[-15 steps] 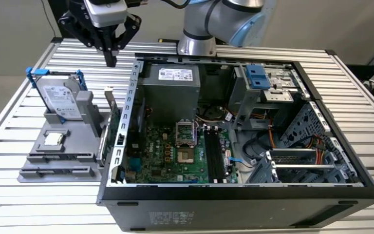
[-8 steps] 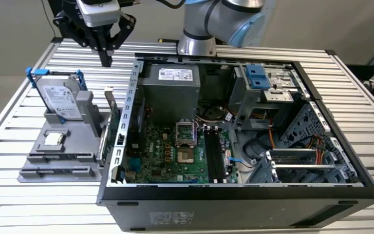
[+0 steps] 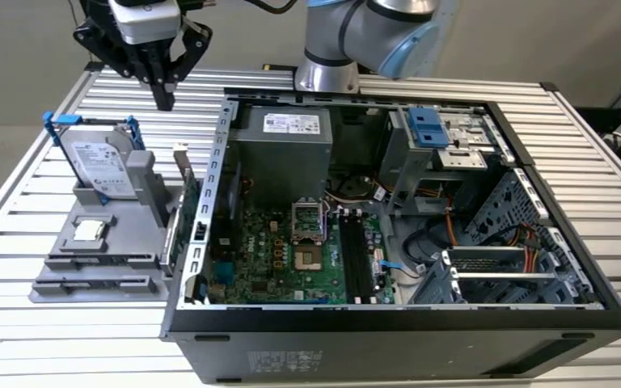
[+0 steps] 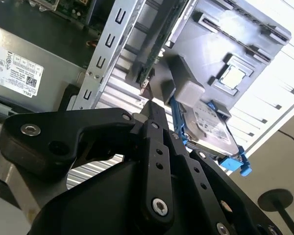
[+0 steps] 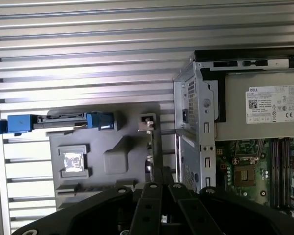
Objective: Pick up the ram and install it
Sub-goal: 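Reach for the ram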
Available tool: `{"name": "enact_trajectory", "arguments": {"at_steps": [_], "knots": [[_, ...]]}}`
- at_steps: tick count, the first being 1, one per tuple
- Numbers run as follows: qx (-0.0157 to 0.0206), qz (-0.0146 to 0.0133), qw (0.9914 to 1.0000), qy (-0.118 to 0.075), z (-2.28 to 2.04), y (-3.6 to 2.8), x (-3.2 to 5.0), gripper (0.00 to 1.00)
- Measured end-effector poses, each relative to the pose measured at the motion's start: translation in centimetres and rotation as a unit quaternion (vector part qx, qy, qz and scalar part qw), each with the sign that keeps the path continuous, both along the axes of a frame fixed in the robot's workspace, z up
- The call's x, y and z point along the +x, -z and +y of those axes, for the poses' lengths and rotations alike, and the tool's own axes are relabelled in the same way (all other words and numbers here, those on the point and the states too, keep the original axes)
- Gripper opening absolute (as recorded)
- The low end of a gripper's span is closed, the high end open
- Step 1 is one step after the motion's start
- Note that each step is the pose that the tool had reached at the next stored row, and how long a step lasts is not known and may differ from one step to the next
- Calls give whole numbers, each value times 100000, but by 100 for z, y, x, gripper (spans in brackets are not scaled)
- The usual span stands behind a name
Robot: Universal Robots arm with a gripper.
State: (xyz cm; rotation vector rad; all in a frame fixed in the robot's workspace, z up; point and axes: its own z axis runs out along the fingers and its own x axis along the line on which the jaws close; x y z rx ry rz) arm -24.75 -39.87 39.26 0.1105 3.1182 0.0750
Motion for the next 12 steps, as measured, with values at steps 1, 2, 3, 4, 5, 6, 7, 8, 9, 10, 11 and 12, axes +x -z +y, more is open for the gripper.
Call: {"name": "enact_trajectory", "arguments": {"at_steps": [1,2,3,4,5,6,7,8,9,10,11,12], "knots": [[0,3,100000,-2,0,0,-16,0],[-1,1,100000,-4,0,0,-32,0],[1,0,100000,-5,0,0,-45,0],[-2,5,100000,-4,0,0,-60,0],[-2,6,100000,-3,0,0,-75,0],[-1,2,100000,-3,0,0,-90,0],[0,2,100000,-4,0,0,-103,0],[-2,5,100000,-2,0,0,-117,0],[-1,3,100000,-1,0,0,-130,0],[-2,5,100000,0,0,0,-142,0],[-1,3,100000,-2,0,0,-155,0],[-1,3,100000,-1,0,0,-169,0]]}}
